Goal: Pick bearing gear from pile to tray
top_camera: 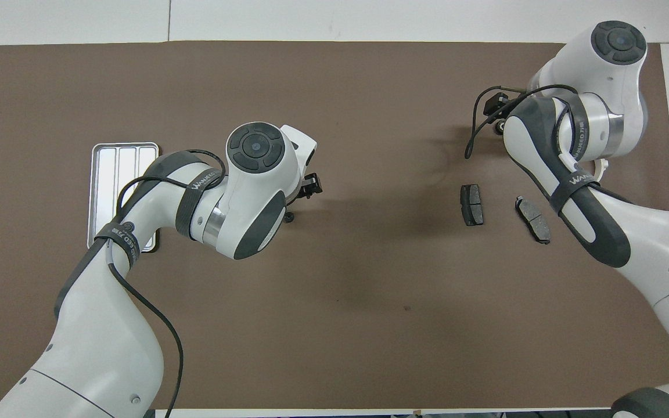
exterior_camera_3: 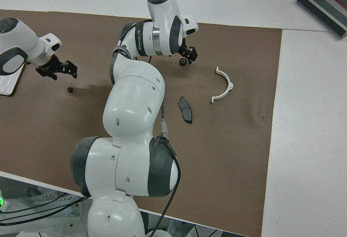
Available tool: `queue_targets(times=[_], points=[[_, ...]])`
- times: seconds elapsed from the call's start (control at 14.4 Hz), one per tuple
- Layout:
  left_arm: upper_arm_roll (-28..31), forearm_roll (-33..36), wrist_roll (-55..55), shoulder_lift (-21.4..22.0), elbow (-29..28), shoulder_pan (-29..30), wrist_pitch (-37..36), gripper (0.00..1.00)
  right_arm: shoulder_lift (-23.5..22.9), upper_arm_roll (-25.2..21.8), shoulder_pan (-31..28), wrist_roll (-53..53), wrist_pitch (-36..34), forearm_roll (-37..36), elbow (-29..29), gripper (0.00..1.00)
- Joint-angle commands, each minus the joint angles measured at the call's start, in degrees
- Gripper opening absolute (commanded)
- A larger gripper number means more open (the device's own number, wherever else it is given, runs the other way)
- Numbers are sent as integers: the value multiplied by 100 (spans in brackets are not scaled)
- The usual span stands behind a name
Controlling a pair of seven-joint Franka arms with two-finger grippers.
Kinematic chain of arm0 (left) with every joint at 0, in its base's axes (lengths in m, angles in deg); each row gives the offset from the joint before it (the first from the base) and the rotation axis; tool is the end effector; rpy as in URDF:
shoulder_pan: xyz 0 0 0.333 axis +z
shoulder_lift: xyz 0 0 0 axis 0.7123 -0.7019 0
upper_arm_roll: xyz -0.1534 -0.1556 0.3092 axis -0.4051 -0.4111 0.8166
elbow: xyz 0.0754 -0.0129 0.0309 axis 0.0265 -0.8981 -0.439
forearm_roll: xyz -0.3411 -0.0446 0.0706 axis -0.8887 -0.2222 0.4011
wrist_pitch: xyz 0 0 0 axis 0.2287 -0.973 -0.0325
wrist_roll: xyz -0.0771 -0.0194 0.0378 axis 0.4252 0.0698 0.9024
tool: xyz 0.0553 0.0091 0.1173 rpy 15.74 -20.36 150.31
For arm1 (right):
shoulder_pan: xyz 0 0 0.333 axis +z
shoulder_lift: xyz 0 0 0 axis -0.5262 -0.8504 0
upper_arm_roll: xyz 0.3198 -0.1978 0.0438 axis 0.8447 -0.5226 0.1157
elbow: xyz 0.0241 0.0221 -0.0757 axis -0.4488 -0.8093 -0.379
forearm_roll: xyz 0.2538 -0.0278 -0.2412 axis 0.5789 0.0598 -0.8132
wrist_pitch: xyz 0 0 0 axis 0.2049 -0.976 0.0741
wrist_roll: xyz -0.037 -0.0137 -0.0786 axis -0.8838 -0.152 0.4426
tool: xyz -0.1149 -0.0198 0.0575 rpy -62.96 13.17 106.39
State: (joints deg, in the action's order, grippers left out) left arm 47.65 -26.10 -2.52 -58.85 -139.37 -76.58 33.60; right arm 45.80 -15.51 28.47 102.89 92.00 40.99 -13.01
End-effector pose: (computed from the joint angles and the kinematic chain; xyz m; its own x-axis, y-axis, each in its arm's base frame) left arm 0.5371 -0.3455 0.3903 0.9846 0.1715 -0.0336 0.1707 -0.9850 -0.0234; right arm 0.7246 0.0177 0.3620 0.9545 -0.2961 0.0339 -0.2969 -0.9547 0.0212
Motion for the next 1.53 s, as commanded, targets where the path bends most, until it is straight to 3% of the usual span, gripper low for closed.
queue_targets(times=[0.0,0.42,0.49,0.62,0.97,1.04,1.32,1.46], points=[[28,-112,-233,320,-520,-83,151,99,-163,81,-86,-28,364,-94,-49,100],[28,-112,-269,514,-1320,-110,1249,99,-357,90,-86,-28,646,-94,-5,100],[28,-112,-269,514,-1364,-109,1346,99,-357,90,-86,-28,646,-94,-14,96],[20,-112,-269,523,-1417,-109,1399,99,-357,90,-86,-28,637,-94,-23,79],[28,-112,-260,549,-1618,-118,1715,95,-348,90,-94,-11,549,-33,-49,9],[28,-112,-269,549,-1663,-136,1803,94,-340,90,-94,-11,540,-24,-40,0],[28,-112,-278,549,-1672,-162,1813,92,-340,90,-112,-28,470,-33,-14,0],[28,-112,-286,558,-1672,-223,1813,86,-322,90,-112,-72,173,-94,117,0]])
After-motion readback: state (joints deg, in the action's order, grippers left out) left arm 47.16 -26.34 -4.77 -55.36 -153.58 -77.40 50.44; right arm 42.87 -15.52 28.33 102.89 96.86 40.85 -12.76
